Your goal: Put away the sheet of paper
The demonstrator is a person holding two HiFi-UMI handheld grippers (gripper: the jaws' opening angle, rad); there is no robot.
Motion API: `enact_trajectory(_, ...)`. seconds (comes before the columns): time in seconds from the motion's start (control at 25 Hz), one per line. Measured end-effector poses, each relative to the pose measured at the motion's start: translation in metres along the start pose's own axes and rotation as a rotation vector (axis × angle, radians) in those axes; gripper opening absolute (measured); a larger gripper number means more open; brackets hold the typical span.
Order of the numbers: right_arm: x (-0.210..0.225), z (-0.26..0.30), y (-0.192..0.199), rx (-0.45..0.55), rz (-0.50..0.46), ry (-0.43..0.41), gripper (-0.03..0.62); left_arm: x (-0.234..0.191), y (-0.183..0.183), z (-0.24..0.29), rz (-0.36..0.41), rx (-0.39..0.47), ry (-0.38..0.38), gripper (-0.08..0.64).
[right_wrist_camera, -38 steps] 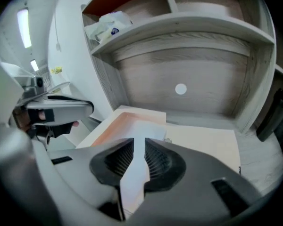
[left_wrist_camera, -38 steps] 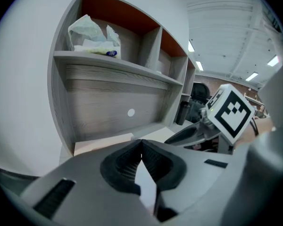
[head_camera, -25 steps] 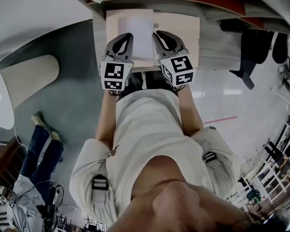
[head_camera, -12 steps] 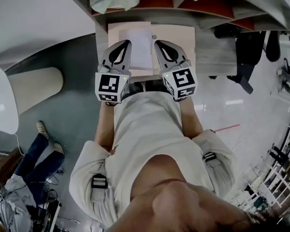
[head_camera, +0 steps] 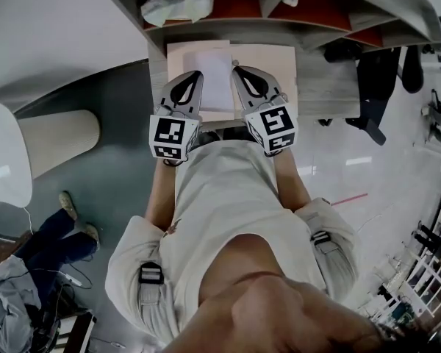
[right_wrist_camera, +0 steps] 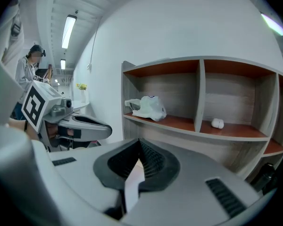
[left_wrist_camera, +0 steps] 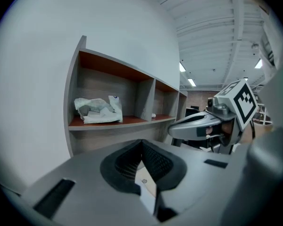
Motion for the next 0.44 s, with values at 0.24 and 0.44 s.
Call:
enact_trajectory(0.24,-0.0008,-0.0037,0.0018,-0.017,-0.009,0.004,0.021,0.002,0.0002,0.0025,-0.003,0.001,0.017,0.017)
enact_trajectory(0.44,-0.003,-0.0038,0.0064,-0.024,-0.008,0.007,0.021,-0.0011,0.0002,0.0035,0.0,0.007,0.015,0.017)
Point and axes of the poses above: the fingertips, and each gripper's own axes: z forward along the fingers, x to its right, y out of its underside, the point moved 1 cm from there along -z, backward along the fingers, and after that the axes turned 5 degrees about y, right-handed, at the moved point
